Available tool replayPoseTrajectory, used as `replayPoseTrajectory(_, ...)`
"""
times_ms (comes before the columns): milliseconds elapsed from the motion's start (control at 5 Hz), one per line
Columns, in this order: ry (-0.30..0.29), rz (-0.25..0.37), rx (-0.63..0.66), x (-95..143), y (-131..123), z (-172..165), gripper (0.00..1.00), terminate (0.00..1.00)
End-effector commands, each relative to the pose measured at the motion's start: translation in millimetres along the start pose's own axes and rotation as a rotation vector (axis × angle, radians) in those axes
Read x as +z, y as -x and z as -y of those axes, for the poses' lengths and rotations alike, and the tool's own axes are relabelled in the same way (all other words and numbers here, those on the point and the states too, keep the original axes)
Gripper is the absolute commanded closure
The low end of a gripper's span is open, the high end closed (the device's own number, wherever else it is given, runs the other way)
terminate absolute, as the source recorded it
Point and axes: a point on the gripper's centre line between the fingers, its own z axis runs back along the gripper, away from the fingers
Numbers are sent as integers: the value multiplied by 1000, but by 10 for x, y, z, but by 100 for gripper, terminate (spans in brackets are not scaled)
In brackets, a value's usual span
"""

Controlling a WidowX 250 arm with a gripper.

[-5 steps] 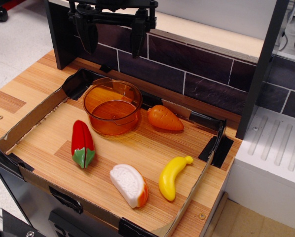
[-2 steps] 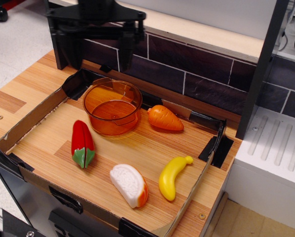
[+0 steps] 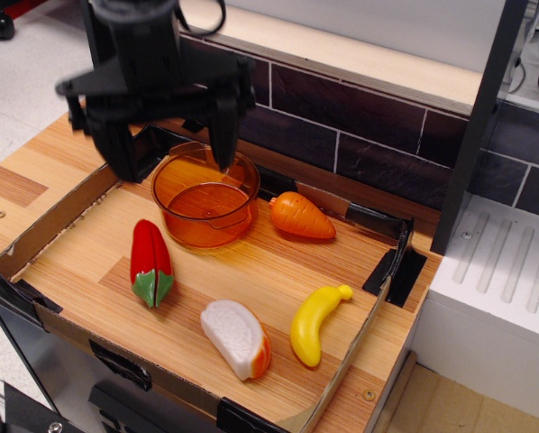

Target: Put sushi in pot

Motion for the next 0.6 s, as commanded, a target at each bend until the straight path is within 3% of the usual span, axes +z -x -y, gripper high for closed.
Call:
replayPoseTrajectory(0,-60,-40,159,-189,417,102,0,0)
replayPoseTrajectory(400,-59,-111,317,-417,616,202,0,0)
